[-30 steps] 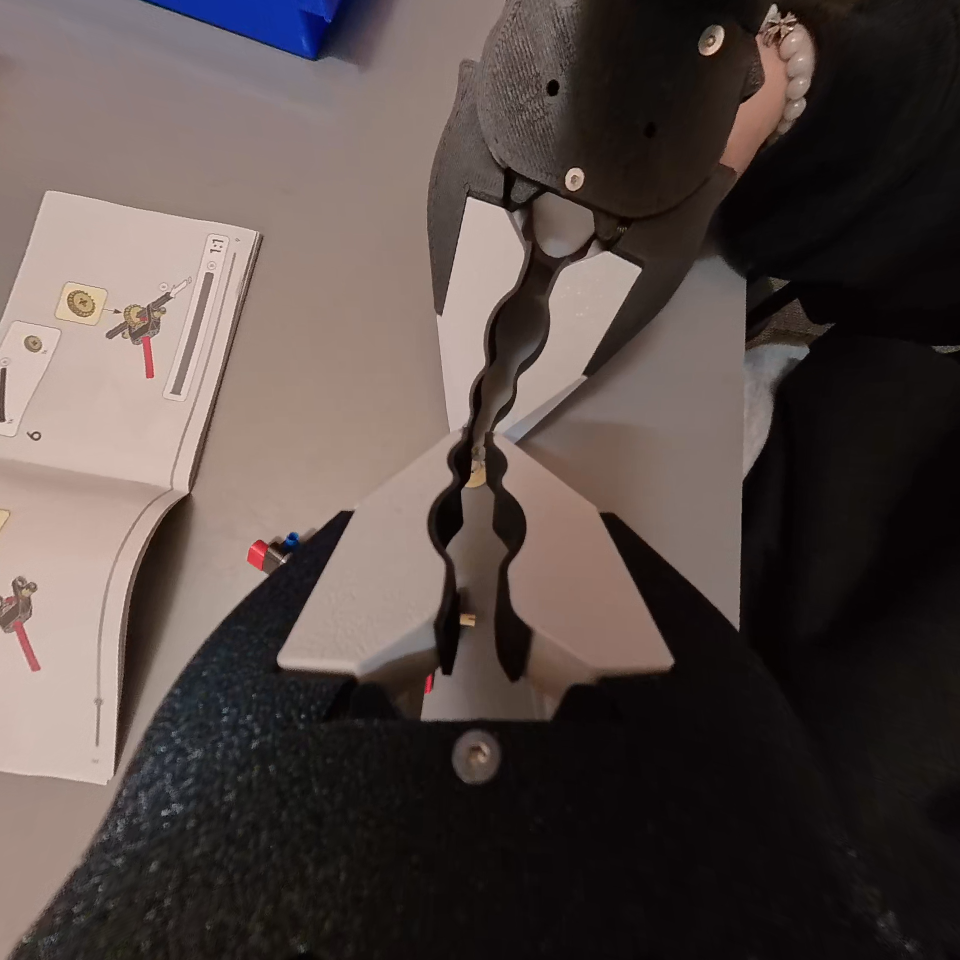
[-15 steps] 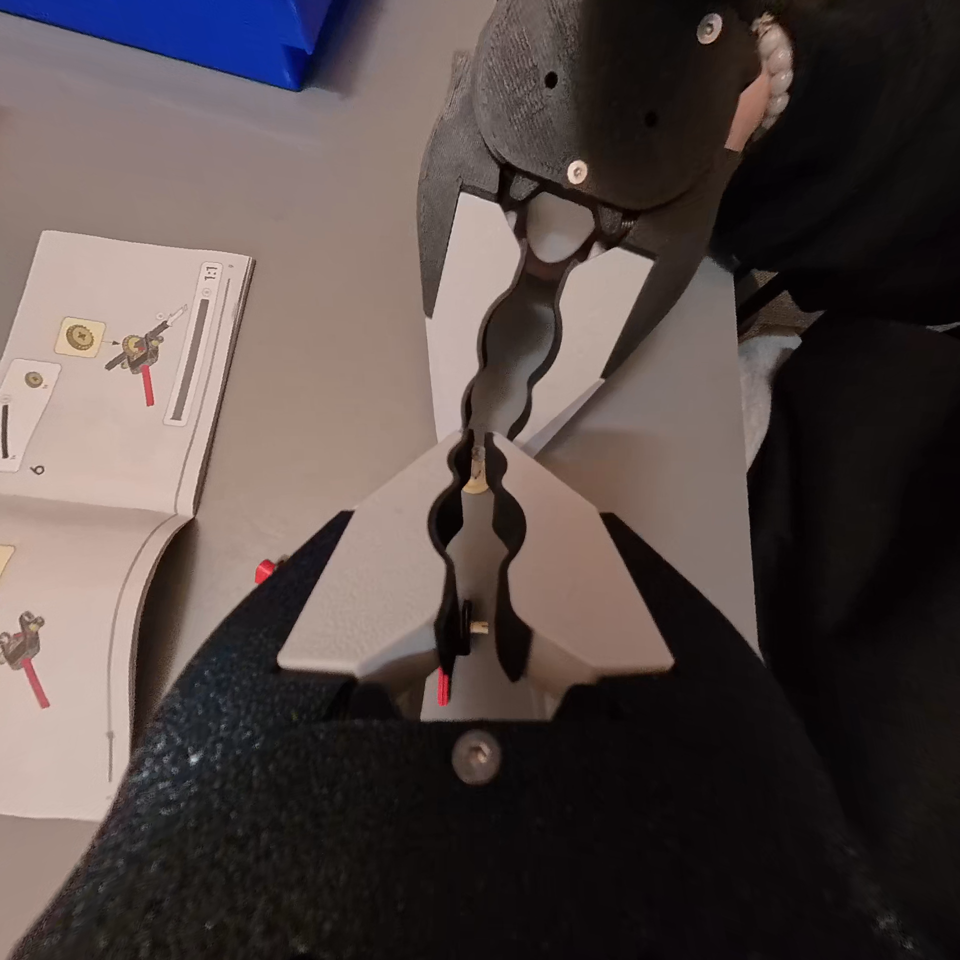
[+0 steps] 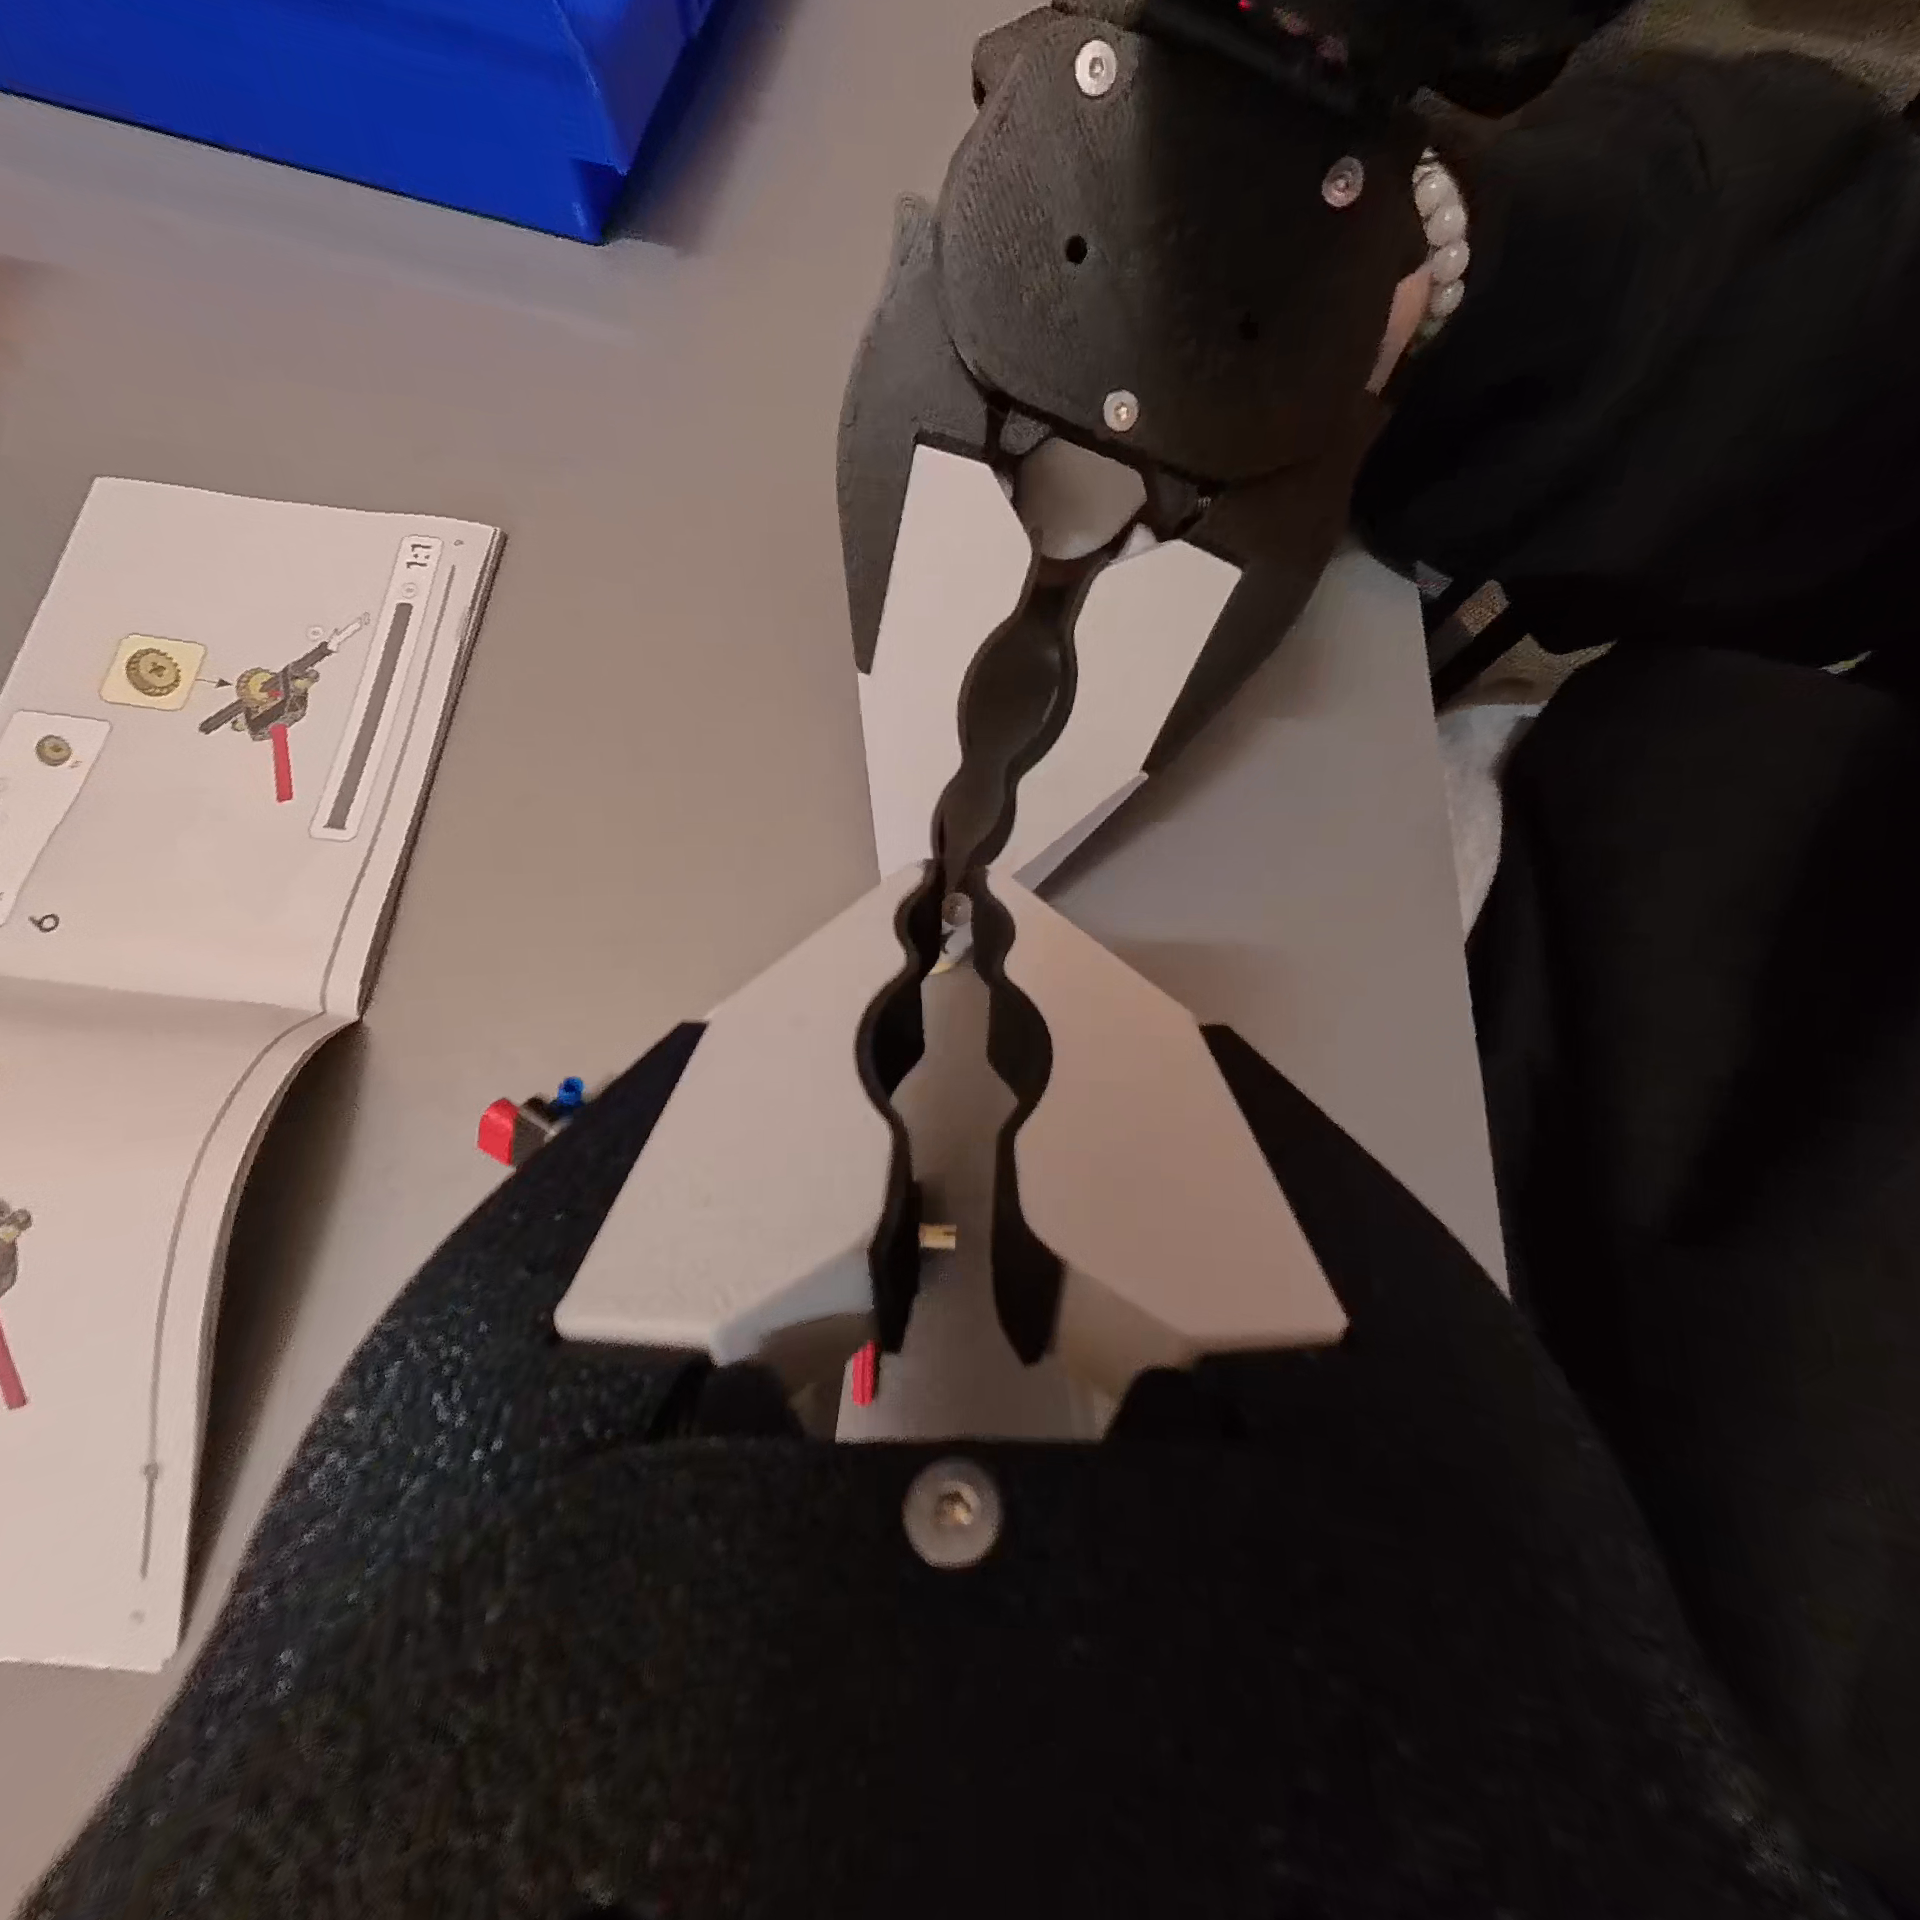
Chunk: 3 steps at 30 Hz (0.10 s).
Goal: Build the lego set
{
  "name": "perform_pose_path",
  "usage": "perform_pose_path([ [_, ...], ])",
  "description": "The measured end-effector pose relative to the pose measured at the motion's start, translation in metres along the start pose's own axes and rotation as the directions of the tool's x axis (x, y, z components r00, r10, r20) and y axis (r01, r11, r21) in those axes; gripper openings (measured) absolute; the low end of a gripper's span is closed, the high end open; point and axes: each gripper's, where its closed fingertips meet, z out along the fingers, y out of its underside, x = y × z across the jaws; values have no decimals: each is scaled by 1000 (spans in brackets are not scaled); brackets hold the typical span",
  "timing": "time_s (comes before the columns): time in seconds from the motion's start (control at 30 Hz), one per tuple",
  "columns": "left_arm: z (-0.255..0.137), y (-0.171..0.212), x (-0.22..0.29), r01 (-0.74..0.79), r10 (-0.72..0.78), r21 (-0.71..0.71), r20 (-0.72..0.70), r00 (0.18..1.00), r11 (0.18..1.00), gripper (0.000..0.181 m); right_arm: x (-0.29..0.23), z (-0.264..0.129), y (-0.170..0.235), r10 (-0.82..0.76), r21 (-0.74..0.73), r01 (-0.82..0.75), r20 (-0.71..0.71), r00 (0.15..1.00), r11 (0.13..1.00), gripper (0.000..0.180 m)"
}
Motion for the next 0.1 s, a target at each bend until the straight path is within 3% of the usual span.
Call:
perform_pose_path([
  [0.1,-3,4,0,-10,10,-5,33,999,1000,3,0,0,-1,2,4,-2,4,1000,1000,2],
])
